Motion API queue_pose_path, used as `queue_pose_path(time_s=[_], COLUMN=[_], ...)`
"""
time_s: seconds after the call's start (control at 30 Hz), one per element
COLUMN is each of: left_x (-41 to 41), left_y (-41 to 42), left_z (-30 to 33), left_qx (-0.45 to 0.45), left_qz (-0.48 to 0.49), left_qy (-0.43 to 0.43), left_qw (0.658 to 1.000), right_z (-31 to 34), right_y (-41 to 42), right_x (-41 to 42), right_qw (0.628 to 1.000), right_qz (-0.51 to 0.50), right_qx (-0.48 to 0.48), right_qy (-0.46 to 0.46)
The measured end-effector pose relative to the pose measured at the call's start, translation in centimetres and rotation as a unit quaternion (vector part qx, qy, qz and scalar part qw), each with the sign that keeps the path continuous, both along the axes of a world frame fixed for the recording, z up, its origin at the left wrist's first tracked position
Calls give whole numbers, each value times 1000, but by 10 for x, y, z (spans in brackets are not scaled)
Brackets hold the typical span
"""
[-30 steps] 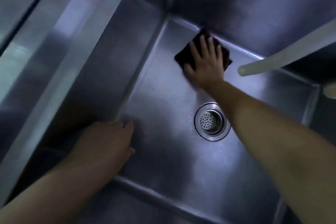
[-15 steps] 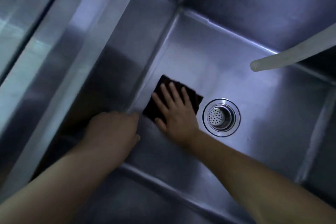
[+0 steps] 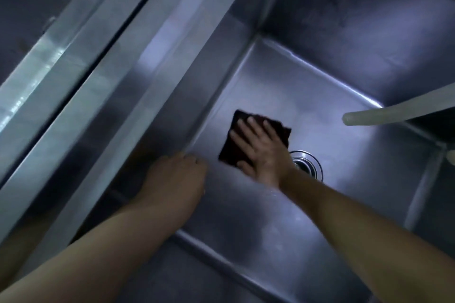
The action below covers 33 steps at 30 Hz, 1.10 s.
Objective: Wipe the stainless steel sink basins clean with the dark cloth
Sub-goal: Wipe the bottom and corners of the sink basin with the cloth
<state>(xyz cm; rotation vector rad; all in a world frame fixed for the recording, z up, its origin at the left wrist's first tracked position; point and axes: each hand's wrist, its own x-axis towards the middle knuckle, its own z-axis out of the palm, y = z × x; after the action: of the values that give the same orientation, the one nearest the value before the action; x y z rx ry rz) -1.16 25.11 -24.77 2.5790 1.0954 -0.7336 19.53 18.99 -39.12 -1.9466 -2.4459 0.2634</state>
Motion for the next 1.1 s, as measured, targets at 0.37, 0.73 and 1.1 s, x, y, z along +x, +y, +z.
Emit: queue_pose_path(time_s=[0.37, 0.73, 1.1], left_x=[-5, -7, -7], left_y=[0, 5, -32], left_z=[-1, -11, -45], left_qx=[0, 23, -108], left_qz=[-20, 28, -237], left_qy=[36, 4, 38], left_qw=[999, 999, 965], right_z=[-2, 3, 110], right_y=[129, -27, -188], right_x=[28, -100, -13], right_qw=[966, 995, 951], right_qz=[-253, -26, -111], right_qx=[-44, -98, -258], right_qy=[-42, 25, 128])
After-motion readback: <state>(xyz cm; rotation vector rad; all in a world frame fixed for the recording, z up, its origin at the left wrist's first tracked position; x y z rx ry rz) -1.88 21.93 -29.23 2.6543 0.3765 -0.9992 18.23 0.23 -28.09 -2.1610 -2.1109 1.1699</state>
